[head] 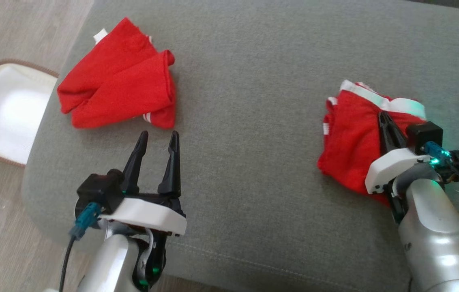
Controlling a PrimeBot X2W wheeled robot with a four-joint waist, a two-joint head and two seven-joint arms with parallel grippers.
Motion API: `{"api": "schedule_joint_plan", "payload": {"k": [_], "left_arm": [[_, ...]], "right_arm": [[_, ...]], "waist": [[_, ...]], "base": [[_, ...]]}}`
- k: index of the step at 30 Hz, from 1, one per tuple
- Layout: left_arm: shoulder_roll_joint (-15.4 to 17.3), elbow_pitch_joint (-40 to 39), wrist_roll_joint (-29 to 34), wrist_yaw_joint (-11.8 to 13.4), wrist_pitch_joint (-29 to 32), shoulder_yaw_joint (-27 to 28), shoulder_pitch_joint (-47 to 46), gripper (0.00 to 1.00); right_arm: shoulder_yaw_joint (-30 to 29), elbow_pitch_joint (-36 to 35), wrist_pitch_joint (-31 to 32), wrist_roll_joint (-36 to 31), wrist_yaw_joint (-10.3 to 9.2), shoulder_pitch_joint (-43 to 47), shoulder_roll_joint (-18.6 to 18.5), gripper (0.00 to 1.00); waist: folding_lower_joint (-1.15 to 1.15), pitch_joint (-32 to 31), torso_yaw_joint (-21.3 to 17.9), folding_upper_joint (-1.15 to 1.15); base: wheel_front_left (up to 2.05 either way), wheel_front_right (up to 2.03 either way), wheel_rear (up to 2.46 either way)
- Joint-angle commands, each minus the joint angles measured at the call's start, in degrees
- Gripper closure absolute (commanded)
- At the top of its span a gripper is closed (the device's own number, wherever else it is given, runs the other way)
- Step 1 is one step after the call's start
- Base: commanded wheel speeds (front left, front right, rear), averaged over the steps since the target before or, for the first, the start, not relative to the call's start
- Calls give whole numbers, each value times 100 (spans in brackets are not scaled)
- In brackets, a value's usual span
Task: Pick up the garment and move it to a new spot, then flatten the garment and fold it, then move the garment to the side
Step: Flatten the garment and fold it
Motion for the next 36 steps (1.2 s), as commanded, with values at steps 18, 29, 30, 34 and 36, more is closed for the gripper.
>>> {"api": "schedule_joint_plan", "payload": {"k": [18, 29, 30, 34, 36], "left_arm": [[37, -50, 323, -57, -70, 503, 41, 0], [37, 75, 405, -26, -70, 606, 290, 0], [37, 68, 389, -14, -70, 616, 340, 0], [37, 14, 373, 9, -70, 635, 495, 0], [37, 55, 470, -5, -70, 607, 557, 0]], "right_arm": [[590, -1930, -86, 1173, 37, 1019, 165, 100], [478, -3032, 9, 1454, 37, 2102, 173, 0], [477, -3086, 16, 1475, 37, 2181, 173, 0], [487, -3238, 42, 1566, 37, 2399, 173, 0], [456, -3297, 83, 1577, 37, 2487, 173, 0]], "waist": [[0, -1046, -1057, 0], [0, -1299, -1395, 0], [0, -1320, -1411, 0], [0, -1373, -1461, 0], [0, -1412, -1476, 0]], "base": [[0, 0, 0], [0, 0, 0], [0, 0, 0], [0, 0, 0], [0, 0, 0]]}}
